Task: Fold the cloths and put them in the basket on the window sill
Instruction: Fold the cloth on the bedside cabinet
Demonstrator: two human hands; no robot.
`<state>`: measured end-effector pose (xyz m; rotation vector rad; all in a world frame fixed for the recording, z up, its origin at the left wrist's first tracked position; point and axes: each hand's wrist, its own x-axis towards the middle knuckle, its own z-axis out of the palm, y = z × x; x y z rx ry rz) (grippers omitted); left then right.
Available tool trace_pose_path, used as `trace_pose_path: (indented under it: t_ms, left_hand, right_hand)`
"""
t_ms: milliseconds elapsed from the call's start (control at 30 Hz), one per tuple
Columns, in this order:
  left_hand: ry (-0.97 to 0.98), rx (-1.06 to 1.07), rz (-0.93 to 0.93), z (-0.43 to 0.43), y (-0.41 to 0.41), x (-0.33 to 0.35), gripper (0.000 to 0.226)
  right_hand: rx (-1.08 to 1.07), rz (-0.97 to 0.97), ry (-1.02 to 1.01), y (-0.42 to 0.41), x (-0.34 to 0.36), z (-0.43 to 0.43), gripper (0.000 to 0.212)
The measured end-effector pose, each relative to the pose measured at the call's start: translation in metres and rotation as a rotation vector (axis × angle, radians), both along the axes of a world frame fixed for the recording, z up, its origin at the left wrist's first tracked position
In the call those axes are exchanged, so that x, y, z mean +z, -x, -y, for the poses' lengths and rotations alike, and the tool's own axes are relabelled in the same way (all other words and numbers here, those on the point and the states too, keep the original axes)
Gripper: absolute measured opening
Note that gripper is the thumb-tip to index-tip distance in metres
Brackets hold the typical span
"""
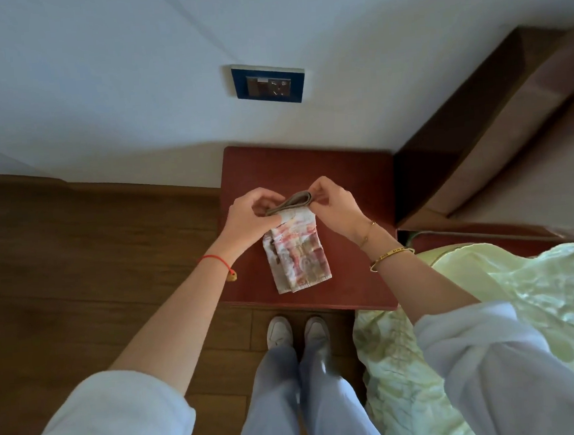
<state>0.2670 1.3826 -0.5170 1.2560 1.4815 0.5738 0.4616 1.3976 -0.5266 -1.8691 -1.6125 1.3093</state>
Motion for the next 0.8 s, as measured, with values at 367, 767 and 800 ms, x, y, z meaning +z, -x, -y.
trace_pose_path:
  t_ms: [367,767,800]
  left_hand:
    - [0.171,0.116,0.337,-0.033,0.011,-0.02,0.027]
    - [0.161,0.059,0.227,-0.049,0.025,-0.016,0.028]
    - [0.128,0.05,0.188,-0.048,0.025,-0.015,0.029]
  right_hand:
    - [0.066,-0.211,0.282,0.019,-0.027,-0.052,0.008]
    - [0.097,-0.264,0.212,0.01,-0.021,-0.064,0.025]
    - [0.075,-0.268,0.173,0.008,-0.019,-0.063,0.03]
